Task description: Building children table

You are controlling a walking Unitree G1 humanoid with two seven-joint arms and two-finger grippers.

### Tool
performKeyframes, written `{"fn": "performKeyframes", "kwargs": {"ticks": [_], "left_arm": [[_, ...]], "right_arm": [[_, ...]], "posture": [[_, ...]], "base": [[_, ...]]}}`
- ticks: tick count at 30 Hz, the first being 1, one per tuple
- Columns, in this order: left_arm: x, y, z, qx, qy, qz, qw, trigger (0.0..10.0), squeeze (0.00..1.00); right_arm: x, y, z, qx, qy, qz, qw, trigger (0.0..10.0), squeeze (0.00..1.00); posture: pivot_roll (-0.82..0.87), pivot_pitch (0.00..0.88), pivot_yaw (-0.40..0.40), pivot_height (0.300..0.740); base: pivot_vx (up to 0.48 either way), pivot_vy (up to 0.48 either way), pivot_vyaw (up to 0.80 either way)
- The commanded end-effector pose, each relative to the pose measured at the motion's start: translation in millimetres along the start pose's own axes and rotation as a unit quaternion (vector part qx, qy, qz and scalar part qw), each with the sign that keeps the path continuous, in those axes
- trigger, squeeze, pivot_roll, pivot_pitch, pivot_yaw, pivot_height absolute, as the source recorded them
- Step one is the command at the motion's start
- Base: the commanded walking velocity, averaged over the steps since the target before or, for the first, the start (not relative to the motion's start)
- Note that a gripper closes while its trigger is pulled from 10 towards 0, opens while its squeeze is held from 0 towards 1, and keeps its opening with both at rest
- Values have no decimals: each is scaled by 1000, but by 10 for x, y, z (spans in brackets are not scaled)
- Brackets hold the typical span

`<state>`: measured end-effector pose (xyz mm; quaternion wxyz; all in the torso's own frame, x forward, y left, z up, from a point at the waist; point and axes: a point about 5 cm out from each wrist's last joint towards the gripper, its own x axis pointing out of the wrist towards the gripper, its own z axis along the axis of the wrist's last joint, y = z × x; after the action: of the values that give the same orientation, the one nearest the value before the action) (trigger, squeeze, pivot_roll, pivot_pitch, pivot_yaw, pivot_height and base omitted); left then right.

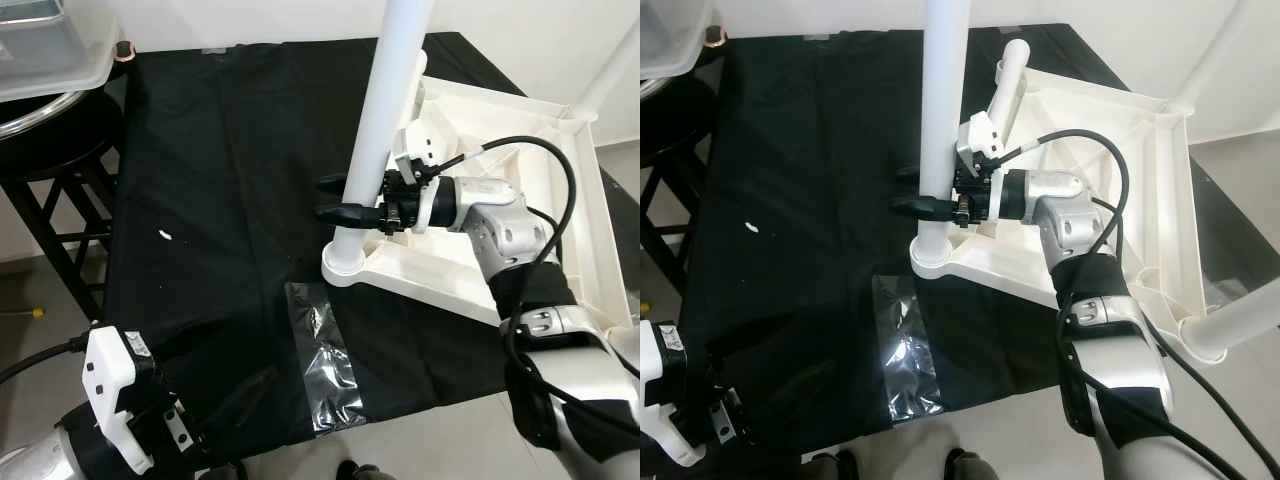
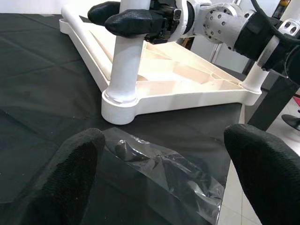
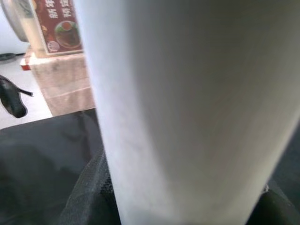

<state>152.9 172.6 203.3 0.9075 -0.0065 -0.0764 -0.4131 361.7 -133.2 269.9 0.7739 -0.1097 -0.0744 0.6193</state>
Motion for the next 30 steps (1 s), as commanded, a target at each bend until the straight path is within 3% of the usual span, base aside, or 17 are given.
{"fn": "performKeyframes", "kwargs": {"ticks": [1, 2, 3, 4, 5, 6, 7, 8, 9, 13, 15, 21, 22, 23, 24, 25, 30], "left_arm": [[-10, -14, -11, -2, 7, -5, 1000, 10000, 0], [-10, -14, -11, -2, 7, -5, 1000, 10000, 0], [-11, -11, -11, -2, 6, -5, 1000, 10000, 0], [-11, -11, -11, -2, 6, -5, 1000, 10000, 0], [-18, 0, -13, -1, 7, -4, 1000, 10000, 0], [-18, 0, -13, -1, 7, -4, 1000, 10000, 0], [-14, 8, -11, -1, 7, -5, 1000, 10000, 0], [-14, 8, -11, -1, 7, -5, 1000, 10000, 0], [-9, 19, -18, -1, 8, -6, 1000, 10000, 0], [7, 23, -25, -3, 6, -9, 1000, 10000, 0], [52, 36, -29, -2, 0, -15, 1000, 10000, 0], [46, 67, -27, 5, -2, -9, 1000, 10000, 0], [49, 70, -22, 6, -3, -9, 1000, 10000, 0], [49, 70, -22, 6, -3, -9, 1000, 10000, 0], [50, 73, -20, 7, -4, -9, 1000, 10000, 0], [53, 72, -22, 7, -5, -9, 1000, 10000, 0], [59, 55, -31, 4, -5, -11, 1000, 10000, 0]], "right_arm": [[-80, 60, -284, 39, 11, -107, 993, 0, 0], [-80, 60, -284, 39, 11, -107, 993, 0, 0], [-58, 99, -437, 60, 23, -203, 977, 0, 0], [-58, 99, -437, 60, 23, -203, 977, 0, 0], [-127, 136, -661, 80, 63, -419, 902, 0, 0], [-127, 136, -661, 80, 63, -419, 902, 0, 0], [-127, 373, -845, 92, 97, -512, 848, 0, 0], [-127, 373, -845, 92, 97, -512, 848, 0, 0], [-89, 548, -919, 97, 107, -554, 820, 0, 0], [28, 659, -923, 108, 99, -558, 817, 0, 0], [331, 672, -812, 120, 63, -516, 846, 0, 0], [539, 642, -702, 135, 40, -491, 860, 0, 0], [556, 657, -686, 139, 40, -489, 860, 3294, 0], [556, 657, -686, 139, 40, -489, 860, 3294, 0], [571, 668, -674, 142, 42, -486, 862, 10000, 0], [593, 681, -616, 143, 32, -472, 869, 10000, 1000], [564, 568, -405, 144, -27, -390, 909, 10000, 1000]], "posture": [[127, 237, -87, 740], [127, 237, -87, 740], [128, 237, -88, 740], [128, 237, -88, 740], [115, 234, -86, 740], [115, 234, -86, 740], [116, 238, -76, 740], [116, 238, -76, 740], [109, 233, -65, 740], [95, 219, -56, 740], [96, 207, -66, 740], [101, 197, -75, 740], [103, 195, -76, 740], [103, 195, -76, 740], [102, 195, -76, 740], [96, 198, -77, 740], [94, 208, -80, 740]], "base": [[0, 0, 0], [0, 0, 0], [0, 0, 0], [0, 0, 0], [0, 0, 0], [0, 0, 0], [0, 0, 0], [0, 0, 0], [0, 0, 0], [0, 0, 0], [0, 0, 0], [0, 0, 0], [0, 0, 0], [0, 0, 0], [0, 0, 0], [0, 0, 0], [0, 0, 0]]}}
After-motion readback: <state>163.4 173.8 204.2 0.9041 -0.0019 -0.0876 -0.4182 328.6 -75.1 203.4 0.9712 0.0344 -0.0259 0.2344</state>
